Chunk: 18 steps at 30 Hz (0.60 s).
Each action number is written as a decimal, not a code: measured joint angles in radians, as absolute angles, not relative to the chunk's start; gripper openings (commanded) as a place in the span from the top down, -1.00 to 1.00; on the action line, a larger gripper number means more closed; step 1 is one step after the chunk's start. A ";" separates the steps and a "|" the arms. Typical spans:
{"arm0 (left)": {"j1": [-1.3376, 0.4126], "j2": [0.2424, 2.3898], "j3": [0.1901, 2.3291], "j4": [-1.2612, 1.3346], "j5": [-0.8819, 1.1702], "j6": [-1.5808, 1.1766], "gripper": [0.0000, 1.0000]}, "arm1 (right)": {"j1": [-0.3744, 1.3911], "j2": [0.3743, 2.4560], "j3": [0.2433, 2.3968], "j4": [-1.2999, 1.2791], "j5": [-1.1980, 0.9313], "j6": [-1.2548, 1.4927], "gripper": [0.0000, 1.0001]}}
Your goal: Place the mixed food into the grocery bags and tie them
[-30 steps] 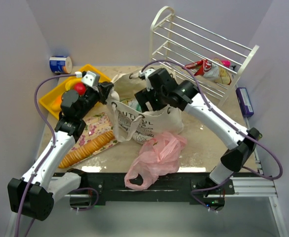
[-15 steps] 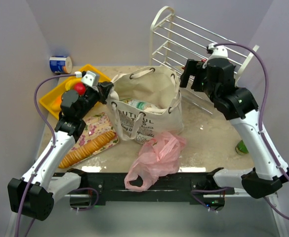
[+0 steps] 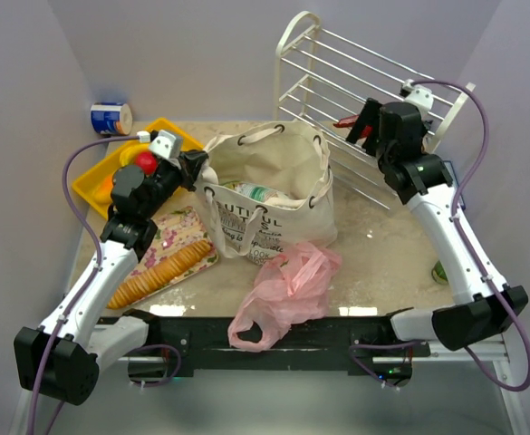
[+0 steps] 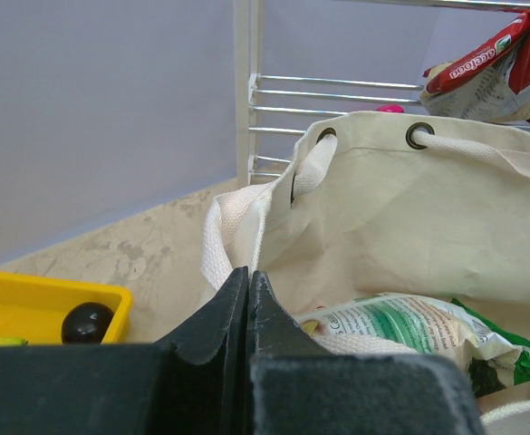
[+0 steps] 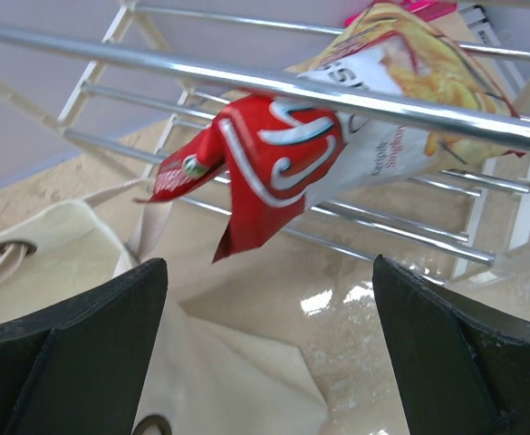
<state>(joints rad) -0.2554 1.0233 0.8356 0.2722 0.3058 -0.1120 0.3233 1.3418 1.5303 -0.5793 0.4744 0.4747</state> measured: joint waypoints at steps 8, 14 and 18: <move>-0.256 1.023 0.836 0.272 0.306 -0.112 1.00 | 0.261 1.392 1.501 -0.452 0.484 0.508 -0.72; -0.255 1.023 0.836 0.272 0.305 -0.111 1.00 | 0.250 1.431 1.475 -0.396 0.477 0.496 0.48; -0.256 1.023 0.836 0.272 0.306 -0.112 1.00 | 0.248 1.431 1.475 -0.381 0.460 0.479 1.00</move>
